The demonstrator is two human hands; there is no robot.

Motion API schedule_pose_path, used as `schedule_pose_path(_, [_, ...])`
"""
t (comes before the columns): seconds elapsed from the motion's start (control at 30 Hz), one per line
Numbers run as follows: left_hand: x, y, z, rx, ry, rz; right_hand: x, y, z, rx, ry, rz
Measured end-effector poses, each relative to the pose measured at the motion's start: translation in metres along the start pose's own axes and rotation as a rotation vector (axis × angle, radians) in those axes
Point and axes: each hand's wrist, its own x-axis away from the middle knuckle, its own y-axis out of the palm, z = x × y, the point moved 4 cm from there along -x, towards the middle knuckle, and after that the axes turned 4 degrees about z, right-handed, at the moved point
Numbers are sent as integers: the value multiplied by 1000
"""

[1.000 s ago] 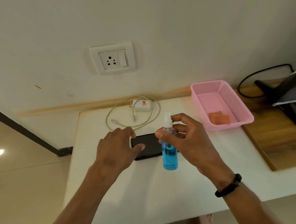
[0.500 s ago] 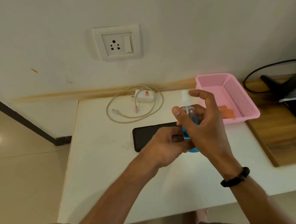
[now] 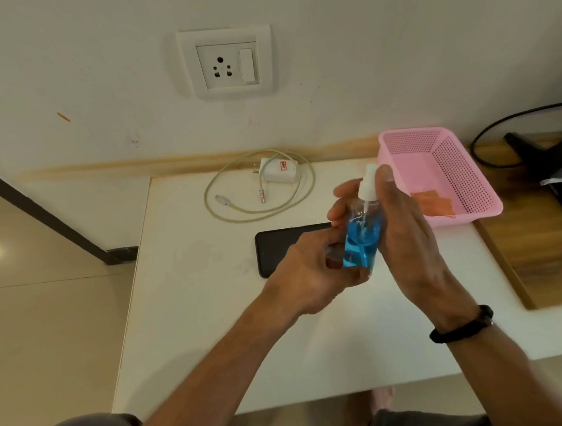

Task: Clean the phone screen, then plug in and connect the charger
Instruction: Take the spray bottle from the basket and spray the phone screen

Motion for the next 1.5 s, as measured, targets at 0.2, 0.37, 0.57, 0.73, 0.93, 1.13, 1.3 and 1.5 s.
schedule_pose_path(0.2, [0,2,2,-276,142,-61,4,-3,1,-118,42,108])
schedule_pose_path(0.37, [-18,-58,-32,-1076,2,167,4,-12,14,-53,202,43])
schedule_pose_path(0.57, [-20,-64,-64,-1065,-114,76,5,-8,26,255,374,-33])
schedule_pose_path(0.73, [-21,-61,-58,-1029,-42,133,9,-6,30,360,415,-11])
schedule_pose_path(0.93, [-15,-56,-49,-998,-22,140,10,-9,28,344,402,25])
schedule_pose_path(1.13, [-11,-60,-31,-842,216,296,16,-4,35,311,421,117])
schedule_pose_path(1.3, [-14,-68,-34,-571,109,281,25,12,44,283,448,141])
schedule_pose_path(1.5, [-12,-74,-34,-461,45,279,29,26,53,270,409,154])
